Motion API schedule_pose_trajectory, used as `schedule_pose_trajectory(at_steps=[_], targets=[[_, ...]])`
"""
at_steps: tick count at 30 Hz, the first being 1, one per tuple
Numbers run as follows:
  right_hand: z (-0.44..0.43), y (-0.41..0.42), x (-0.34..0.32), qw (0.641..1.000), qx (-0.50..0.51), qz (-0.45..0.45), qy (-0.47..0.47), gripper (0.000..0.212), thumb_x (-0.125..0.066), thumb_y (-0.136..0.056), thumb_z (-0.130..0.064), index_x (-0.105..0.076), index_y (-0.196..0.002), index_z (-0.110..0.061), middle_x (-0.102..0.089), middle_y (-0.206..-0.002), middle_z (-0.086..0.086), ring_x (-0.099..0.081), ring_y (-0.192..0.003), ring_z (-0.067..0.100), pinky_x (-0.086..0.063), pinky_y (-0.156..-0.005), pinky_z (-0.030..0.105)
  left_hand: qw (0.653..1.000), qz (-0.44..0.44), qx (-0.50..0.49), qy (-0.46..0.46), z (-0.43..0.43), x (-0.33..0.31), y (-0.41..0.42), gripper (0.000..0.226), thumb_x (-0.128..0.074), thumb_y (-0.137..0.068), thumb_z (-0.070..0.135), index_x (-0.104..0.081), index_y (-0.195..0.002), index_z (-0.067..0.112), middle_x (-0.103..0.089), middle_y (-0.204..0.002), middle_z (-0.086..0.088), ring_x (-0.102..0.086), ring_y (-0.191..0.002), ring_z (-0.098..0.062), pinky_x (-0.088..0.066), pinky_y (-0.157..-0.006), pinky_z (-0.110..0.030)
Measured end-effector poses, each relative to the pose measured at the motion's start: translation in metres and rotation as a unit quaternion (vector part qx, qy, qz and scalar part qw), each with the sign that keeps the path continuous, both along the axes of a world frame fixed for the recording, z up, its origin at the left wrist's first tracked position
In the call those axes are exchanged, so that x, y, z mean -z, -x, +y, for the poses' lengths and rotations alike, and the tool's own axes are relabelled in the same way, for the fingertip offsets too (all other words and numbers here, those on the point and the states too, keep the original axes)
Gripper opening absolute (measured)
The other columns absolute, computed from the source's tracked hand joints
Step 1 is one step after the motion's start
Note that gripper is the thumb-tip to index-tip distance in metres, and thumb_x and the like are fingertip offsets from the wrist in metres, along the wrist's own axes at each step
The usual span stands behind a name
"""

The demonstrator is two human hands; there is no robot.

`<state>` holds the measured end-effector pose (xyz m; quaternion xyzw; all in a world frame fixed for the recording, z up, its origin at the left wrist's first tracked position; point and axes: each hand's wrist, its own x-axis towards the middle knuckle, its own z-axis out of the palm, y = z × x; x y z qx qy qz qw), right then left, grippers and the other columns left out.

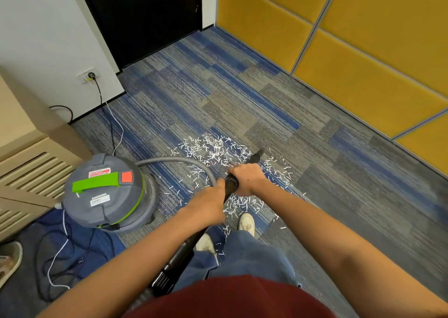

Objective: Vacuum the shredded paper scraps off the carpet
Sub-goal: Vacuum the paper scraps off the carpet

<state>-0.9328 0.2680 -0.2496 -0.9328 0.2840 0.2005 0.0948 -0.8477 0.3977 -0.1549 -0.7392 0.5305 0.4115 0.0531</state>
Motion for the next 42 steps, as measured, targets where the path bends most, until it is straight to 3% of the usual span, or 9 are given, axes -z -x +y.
schedule_pose_trajectory(at_steps=[10, 13, 17, 22, 33, 37, 42], targets=[[-0.005, 0.032, 0.001, 0.999, 0.049, -0.007, 0.008, 0.02, -0.06, -0.081, -0.031, -0.054, -0.098, -0.021, -0.053, -0.079, -0.007, -0.062, -0.083, 0.02, -0.042, -0.064, 0.026, 0.999, 0.008, 0.047, 0.02, -0.012, 0.005, 0.02, 0.057, -0.055, -0.085, 0.001, -0.025, -0.133, 0.009, -0.046, -0.088, -0.006, -0.056, -0.079, -0.025, -0.05, -0.067, -0.035], [-0.008, 0.038, 0.0, 0.998, 0.059, -0.01, 0.013, 0.023, -0.06, -0.08, -0.032, -0.056, -0.101, -0.021, -0.058, -0.084, -0.005, -0.062, -0.084, 0.02, -0.046, -0.067, 0.027, 0.999, 0.008, 0.048, 0.024, -0.017, 0.006, 0.025, 0.056, -0.054, -0.085, 0.0, -0.026, -0.132, 0.009, -0.044, -0.081, -0.003, -0.055, -0.078, -0.024, -0.046, -0.062, -0.032], [-0.015, 0.036, 0.0, 0.997, 0.071, -0.021, 0.02, 0.021, -0.058, -0.082, -0.029, -0.055, -0.101, -0.021, -0.054, -0.081, -0.006, -0.063, -0.085, 0.021, -0.045, -0.066, 0.028, 0.998, 0.001, 0.048, 0.027, -0.023, 0.003, 0.026, 0.059, -0.055, -0.086, 0.0, -0.024, -0.135, 0.01, -0.044, -0.087, -0.004, -0.055, -0.083, -0.026, -0.047, -0.067, -0.032], [-0.023, 0.032, 0.001, 0.994, 0.105, -0.019, -0.019, 0.026, -0.061, -0.084, -0.031, -0.055, -0.107, -0.021, -0.062, -0.096, -0.002, -0.062, -0.09, 0.022, -0.051, -0.075, 0.034, 0.999, 0.002, 0.037, 0.021, -0.034, 0.0, 0.026, 0.056, -0.055, -0.085, -0.001, -0.027, -0.132, 0.009, -0.043, -0.086, -0.004, -0.052, -0.077, -0.022, -0.045, -0.063, -0.029], [-0.022, 0.059, 0.001, 0.995, 0.096, -0.015, 0.014, 0.021, -0.057, -0.083, -0.032, -0.056, -0.101, -0.021, -0.055, -0.082, -0.006, -0.056, -0.076, 0.019, -0.044, -0.066, 0.027, 0.996, -0.01, 0.082, 0.019, -0.037, 0.002, 0.041, 0.051, -0.054, -0.085, 0.0, -0.028, -0.128, 0.007, -0.043, -0.084, -0.003, -0.052, -0.08, -0.026, -0.045, -0.066, -0.033], [-0.02, 0.07, -0.003, 0.992, 0.123, -0.003, 0.014, 0.024, -0.056, -0.083, -0.034, -0.054, -0.104, -0.022, -0.061, -0.09, -0.004, -0.063, -0.086, 0.021, -0.046, -0.068, 0.029, 0.995, 0.001, 0.095, 0.009, -0.043, 0.003, 0.049, 0.055, -0.056, -0.086, 0.001, -0.026, -0.131, 0.008, -0.045, -0.088, -0.005, -0.053, -0.078, -0.024, -0.052, -0.07, -0.035], [-0.016, 0.087, -0.001, 0.988, 0.154, -0.003, 0.018, 0.023, -0.056, -0.082, -0.035, -0.054, -0.101, -0.022, -0.061, -0.09, -0.004, -0.063, -0.089, 0.022, -0.04, -0.067, 0.028, 0.992, -0.004, 0.124, 0.012, -0.044, 0.002, 0.062, 0.057, -0.056, -0.086, 0.002, -0.024, -0.133, 0.008, -0.044, -0.093, -0.007, -0.049, -0.08, -0.023, -0.045, -0.067, -0.031]])
